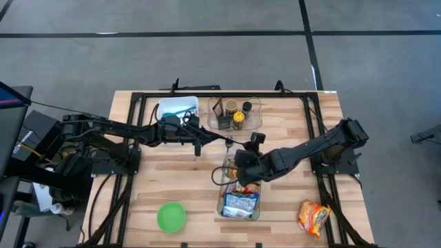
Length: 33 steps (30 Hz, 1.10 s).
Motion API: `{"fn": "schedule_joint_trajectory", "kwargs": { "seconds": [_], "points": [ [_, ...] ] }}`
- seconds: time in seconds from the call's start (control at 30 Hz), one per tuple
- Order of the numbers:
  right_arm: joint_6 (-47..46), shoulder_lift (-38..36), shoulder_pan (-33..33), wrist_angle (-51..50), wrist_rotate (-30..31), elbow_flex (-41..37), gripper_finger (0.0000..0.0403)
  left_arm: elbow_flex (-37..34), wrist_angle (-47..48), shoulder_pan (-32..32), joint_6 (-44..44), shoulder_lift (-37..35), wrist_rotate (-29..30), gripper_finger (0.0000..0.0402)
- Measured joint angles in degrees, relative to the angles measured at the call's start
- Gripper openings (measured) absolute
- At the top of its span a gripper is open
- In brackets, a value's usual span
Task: Pick & Place Food Item
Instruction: Put the bottom black spoon into the white bin
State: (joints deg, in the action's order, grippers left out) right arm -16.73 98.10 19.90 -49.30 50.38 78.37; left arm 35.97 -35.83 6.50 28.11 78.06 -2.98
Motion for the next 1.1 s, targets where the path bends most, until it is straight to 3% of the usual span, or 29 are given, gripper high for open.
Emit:
{"fn": "schedule_joint_trajectory", "kwargs": {
  "seconds": [0.23,0.53,0.8,1.1],
  "points": [
    [-8.44,0.00,2.11,-7.51,0.95,0.00,0.0127,0.00,0.04,0.00,-0.93,0.00,0.00,0.0004],
    [-16.32,0.00,6.53,-10.07,3.22,0.00,0.0106,-0.05,-0.07,0.43,-4.09,-0.28,1.56,0.0004],
    [-24.23,0.00,11.03,-12.46,5.41,0.00,0.0063,-0.13,3.05,3.67,-7.97,-6.42,4.03,0.0004],
    [-30.25,0.00,12.31,-10.74,5.50,0.00,0.0005,-0.11,7.58,4.87,-19.17,-15.25,12.88,0.0005]
  ]
}}
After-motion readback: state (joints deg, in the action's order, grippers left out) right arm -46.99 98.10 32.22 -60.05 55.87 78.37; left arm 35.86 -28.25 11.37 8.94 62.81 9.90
